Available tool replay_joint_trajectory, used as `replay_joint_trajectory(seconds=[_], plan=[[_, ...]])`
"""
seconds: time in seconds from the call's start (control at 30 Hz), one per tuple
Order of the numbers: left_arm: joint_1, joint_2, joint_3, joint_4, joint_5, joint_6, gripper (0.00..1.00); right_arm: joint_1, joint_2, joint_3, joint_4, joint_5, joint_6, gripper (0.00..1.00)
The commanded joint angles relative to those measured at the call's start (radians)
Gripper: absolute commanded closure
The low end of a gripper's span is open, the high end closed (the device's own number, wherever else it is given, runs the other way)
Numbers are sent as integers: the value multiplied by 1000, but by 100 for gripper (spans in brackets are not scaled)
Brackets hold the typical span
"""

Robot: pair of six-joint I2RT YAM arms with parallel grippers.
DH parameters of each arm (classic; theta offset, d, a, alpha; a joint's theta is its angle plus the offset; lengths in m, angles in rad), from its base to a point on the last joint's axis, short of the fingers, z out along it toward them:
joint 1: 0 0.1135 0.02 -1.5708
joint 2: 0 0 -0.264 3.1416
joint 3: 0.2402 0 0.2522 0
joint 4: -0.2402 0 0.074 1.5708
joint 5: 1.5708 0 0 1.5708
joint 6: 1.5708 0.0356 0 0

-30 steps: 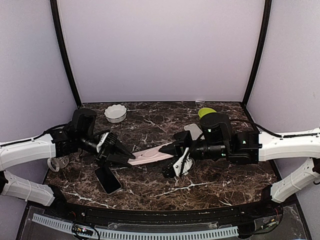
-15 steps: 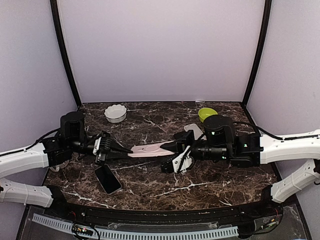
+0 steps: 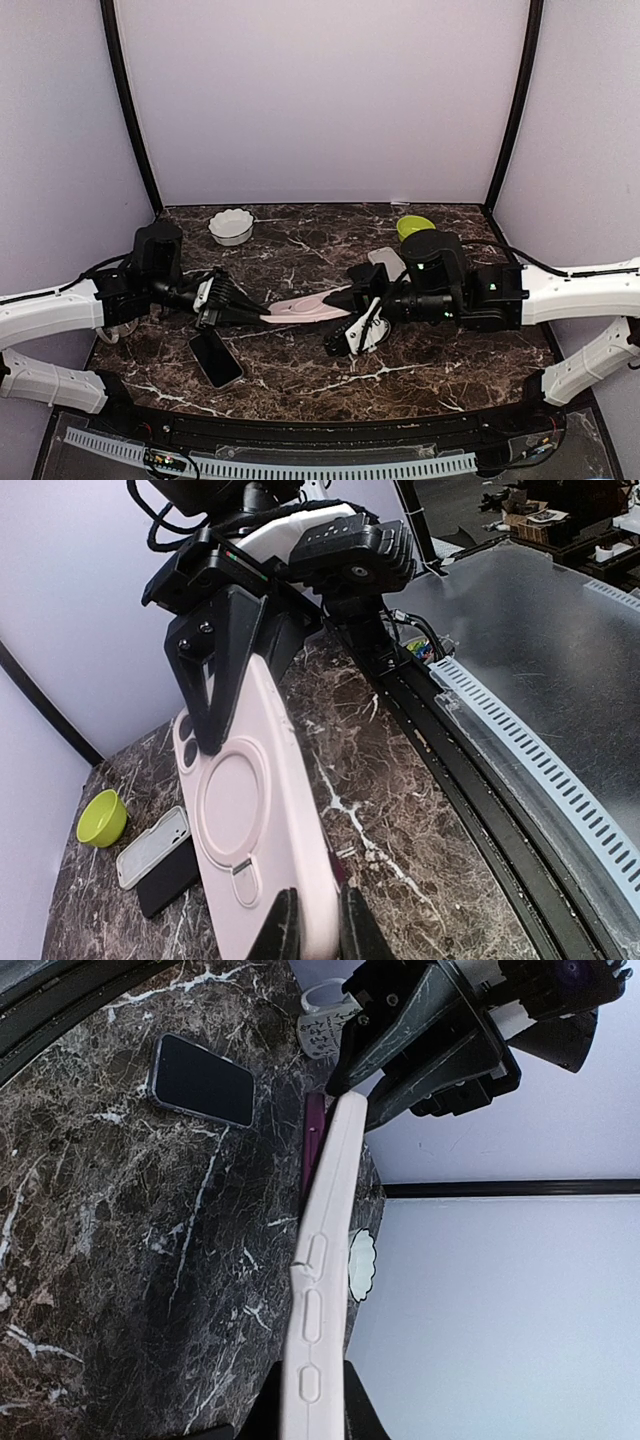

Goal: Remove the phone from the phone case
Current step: Remove the top left corner of the phone case.

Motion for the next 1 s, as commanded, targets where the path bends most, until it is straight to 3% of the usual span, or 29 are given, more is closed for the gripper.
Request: replay_joint_trajectory(seconds=[0.0,0.27,0.53,0.73,0.97], plan=[[3,24,3,-22,-112,22,92,77,-7,82,167,-263,24,100],[-36,-10,-43,62,-304,74,90,79,-4,78,315,-371,258,100],[-57,-27,-60,84,-380,107,89,79,-12,48,440,-387,424,100],[-63,-48,-79,105,-424,130,82,79,-5,20,592,-327,600,100],[-64,-55,-88,104,-456,143,69,78,-19,-11,670,-277,668,100]])
